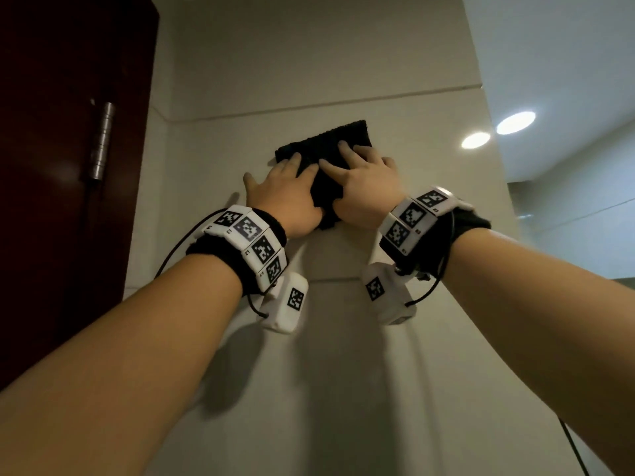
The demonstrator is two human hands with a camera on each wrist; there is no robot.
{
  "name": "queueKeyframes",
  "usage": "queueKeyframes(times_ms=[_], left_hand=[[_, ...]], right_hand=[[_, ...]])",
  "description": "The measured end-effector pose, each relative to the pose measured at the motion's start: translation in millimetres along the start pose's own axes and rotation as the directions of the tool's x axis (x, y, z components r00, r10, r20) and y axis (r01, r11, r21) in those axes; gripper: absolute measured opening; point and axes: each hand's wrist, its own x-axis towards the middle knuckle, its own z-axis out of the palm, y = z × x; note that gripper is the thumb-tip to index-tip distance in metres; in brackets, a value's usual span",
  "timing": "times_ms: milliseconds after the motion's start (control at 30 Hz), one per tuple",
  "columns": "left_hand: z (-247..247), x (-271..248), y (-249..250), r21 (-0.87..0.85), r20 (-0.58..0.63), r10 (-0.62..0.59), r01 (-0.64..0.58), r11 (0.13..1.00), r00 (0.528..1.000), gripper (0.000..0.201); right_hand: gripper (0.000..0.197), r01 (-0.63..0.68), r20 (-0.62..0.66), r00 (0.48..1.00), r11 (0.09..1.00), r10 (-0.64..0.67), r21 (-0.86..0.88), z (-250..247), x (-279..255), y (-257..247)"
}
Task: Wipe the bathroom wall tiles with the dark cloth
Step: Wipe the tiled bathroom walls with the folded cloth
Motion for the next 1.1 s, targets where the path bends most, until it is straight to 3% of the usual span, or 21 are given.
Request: queueKeyframes(times_ms=[667,1100], left_hand=[[33,-68,17,0.041,0.005,-0.066,0.065,0.997,0.998,0.083],[26,-51,119,0.022,-0.017,0.004,-0.003,1.000,1.000,0.085]], right_hand=[[0.073,0.088,0.019,0.996,0.994,-0.090,0.058,34,-69,-11],[0.078,0.040,0.032,0.999,0.997,-0.042,0.068,19,-103,90]])
